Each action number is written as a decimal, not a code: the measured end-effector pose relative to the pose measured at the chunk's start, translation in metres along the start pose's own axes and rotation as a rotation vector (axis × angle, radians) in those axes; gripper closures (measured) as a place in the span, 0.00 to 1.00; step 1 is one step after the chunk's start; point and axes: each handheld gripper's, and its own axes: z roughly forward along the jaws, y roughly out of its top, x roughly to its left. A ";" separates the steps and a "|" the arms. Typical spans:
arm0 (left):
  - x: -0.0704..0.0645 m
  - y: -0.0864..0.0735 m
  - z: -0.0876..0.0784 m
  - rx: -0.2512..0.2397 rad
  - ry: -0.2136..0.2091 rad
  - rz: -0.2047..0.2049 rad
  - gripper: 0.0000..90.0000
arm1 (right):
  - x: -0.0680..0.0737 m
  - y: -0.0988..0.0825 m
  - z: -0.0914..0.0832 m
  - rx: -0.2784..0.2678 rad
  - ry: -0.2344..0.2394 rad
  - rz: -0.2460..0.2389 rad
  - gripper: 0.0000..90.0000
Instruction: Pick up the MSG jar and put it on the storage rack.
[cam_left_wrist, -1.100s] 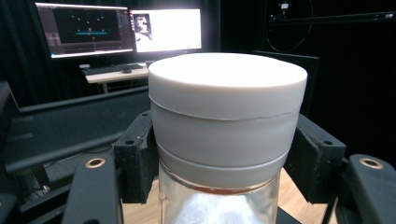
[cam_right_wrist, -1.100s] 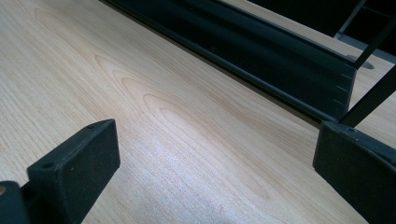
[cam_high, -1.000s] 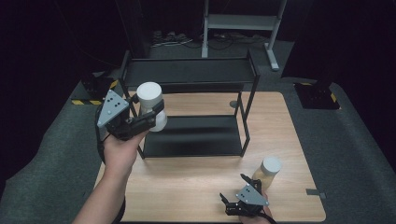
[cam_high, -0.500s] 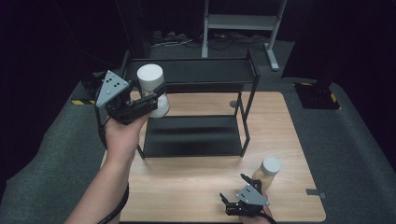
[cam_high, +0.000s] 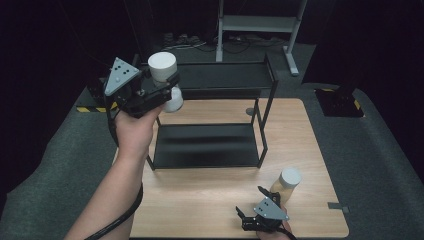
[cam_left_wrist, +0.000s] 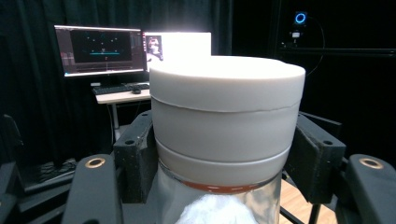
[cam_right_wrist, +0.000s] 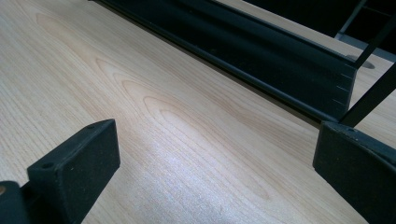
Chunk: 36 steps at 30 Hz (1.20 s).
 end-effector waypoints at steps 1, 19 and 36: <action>0.000 0.000 0.000 0.000 0.000 0.000 0.38 | 0.000 0.000 0.000 0.000 0.000 0.000 0.00; 0.001 0.010 0.036 0.005 0.050 -0.009 0.38 | -0.001 -0.001 -0.001 -0.006 0.000 0.014 0.00; 0.011 0.011 0.065 0.017 0.100 -0.035 0.38 | -0.001 -0.003 -0.002 -0.013 -0.002 0.022 0.00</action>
